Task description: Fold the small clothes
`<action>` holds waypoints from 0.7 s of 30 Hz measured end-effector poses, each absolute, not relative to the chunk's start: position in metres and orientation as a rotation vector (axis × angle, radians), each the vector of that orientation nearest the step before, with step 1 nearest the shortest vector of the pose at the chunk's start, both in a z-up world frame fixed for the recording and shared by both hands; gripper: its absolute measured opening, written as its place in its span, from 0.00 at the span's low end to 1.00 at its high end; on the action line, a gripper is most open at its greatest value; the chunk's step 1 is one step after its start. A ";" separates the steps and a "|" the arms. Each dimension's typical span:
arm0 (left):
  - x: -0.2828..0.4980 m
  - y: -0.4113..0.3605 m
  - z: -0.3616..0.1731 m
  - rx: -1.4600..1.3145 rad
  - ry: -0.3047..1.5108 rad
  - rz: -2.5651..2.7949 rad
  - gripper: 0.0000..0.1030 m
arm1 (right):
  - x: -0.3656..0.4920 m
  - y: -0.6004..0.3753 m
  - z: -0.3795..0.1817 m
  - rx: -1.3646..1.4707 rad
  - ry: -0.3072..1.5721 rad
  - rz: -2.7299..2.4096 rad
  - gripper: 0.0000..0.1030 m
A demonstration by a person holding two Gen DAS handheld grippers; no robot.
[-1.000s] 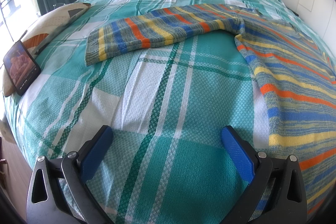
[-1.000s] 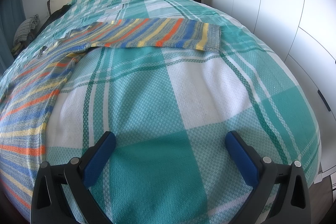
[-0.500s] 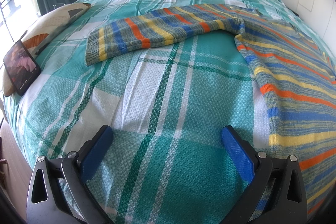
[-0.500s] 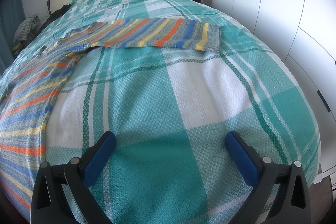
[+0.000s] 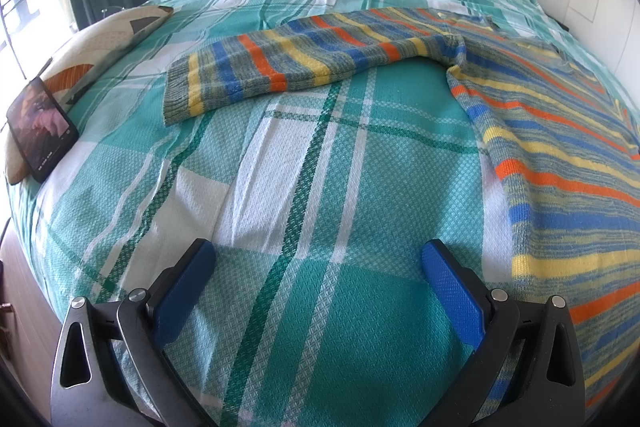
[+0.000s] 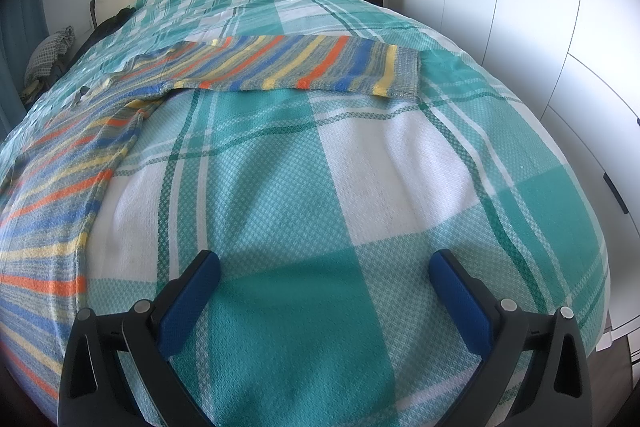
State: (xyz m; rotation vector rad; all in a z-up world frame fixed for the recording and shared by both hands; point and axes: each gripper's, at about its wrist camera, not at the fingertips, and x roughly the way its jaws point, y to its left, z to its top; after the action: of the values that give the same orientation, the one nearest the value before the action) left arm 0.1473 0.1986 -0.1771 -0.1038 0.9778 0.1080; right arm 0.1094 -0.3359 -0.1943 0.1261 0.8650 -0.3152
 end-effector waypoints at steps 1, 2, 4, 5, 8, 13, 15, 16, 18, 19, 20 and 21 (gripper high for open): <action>0.147 0.198 -0.177 -0.104 0.978 0.108 1.00 | 0.109 -0.336 -0.194 0.126 0.865 -0.316 1.00; 0.147 0.198 -0.177 -0.104 0.979 0.108 1.00 | 0.109 -0.336 -0.194 0.126 0.865 -0.316 1.00; 0.147 0.198 -0.177 -0.104 0.978 0.108 1.00 | 0.109 -0.336 -0.194 0.126 0.866 -0.316 1.00; 0.147 0.198 -0.177 -0.104 0.977 0.108 1.00 | 0.109 -0.336 -0.195 0.125 0.866 -0.316 1.00; 0.147 0.198 -0.177 -0.104 0.979 0.108 1.00 | 0.109 -0.336 -0.194 0.125 0.865 -0.316 1.00; 0.147 0.197 -0.177 -0.104 0.979 0.109 1.00 | 0.109 -0.336 -0.195 0.126 0.864 -0.316 1.00; 0.147 0.197 -0.177 -0.103 0.978 0.109 1.00 | 0.109 -0.335 -0.194 0.126 0.864 -0.316 1.00; 0.147 0.197 -0.177 -0.103 0.979 0.109 1.00 | 0.109 -0.335 -0.195 0.126 0.864 -0.316 1.00; 0.147 0.199 -0.177 -0.104 0.979 0.108 1.00 | 0.109 -0.335 -0.195 0.126 0.864 -0.316 1.00; 0.147 0.198 -0.177 -0.106 0.978 0.108 1.00 | 0.109 -0.335 -0.194 0.126 0.864 -0.316 1.00; 0.147 0.198 -0.176 -0.107 0.976 0.109 1.00 | 0.109 -0.335 -0.194 0.126 0.864 -0.316 1.00; 0.147 0.198 -0.175 -0.107 0.973 0.111 1.00 | 0.108 -0.336 -0.194 0.129 0.862 -0.314 1.00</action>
State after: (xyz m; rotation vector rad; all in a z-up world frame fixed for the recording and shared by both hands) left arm 0.1466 0.1984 -0.1746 -0.1071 0.9728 0.1111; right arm 0.1084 -0.3357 -0.1938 0.1286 0.8622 -0.3143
